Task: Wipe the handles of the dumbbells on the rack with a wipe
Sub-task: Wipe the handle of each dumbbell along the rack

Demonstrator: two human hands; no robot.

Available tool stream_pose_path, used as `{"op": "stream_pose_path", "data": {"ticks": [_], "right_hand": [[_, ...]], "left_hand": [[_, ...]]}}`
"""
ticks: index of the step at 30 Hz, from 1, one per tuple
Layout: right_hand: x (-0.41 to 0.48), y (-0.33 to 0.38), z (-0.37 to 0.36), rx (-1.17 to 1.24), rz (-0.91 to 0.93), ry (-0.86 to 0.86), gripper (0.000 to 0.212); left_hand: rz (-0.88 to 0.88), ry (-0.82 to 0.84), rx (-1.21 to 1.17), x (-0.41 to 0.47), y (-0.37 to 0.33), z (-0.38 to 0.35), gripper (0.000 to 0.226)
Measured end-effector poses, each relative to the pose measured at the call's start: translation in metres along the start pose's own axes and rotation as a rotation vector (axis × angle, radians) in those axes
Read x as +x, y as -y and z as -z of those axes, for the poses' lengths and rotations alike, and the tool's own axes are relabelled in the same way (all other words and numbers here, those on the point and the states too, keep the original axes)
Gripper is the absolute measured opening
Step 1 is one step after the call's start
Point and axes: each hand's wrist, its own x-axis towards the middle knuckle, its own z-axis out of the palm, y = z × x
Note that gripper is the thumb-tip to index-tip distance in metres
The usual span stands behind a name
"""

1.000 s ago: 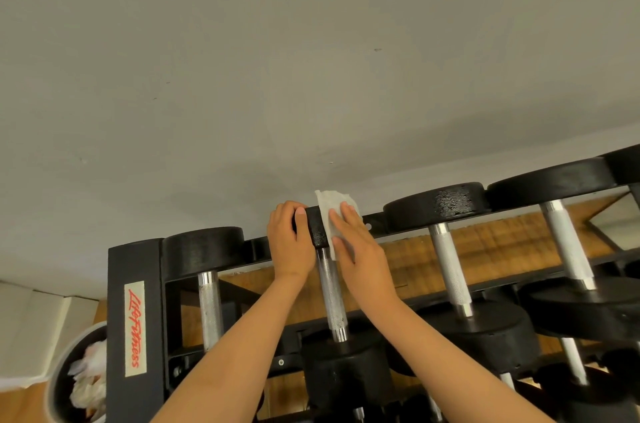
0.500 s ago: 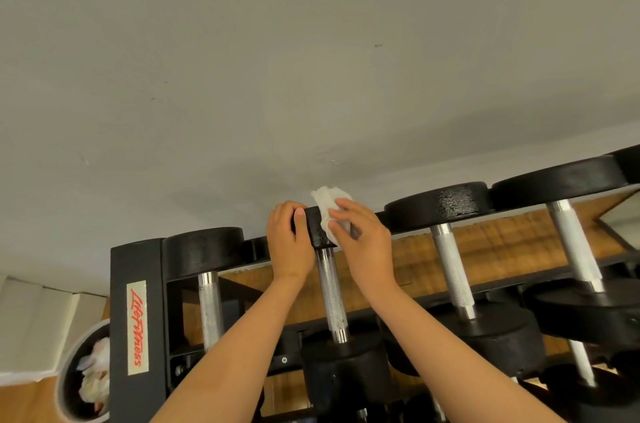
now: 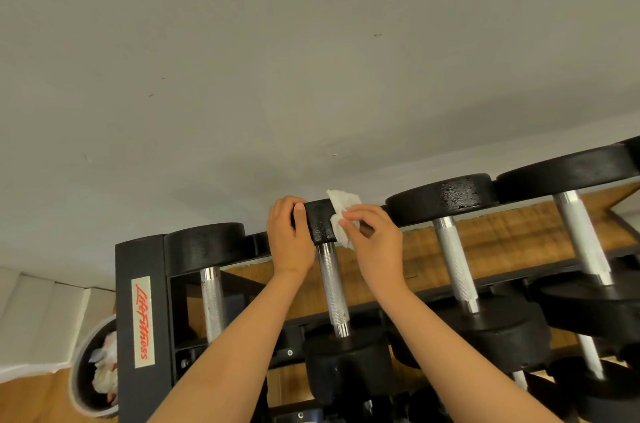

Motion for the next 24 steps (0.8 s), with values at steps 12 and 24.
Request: {"op": "stream_pose_path", "data": {"ticks": [12,24], "right_hand": [[0.015,-0.007,0.003,0.100,-0.126,-0.033,0.016],[0.012,-0.018,-0.011,0.125,-0.222,-0.128,0.009]], "left_hand": [[0.004,0.005,-0.006,0.000,-0.002,0.001,0.040],[0.010,0.007,-0.003,0.000,0.000,0.001,0.043]]}}
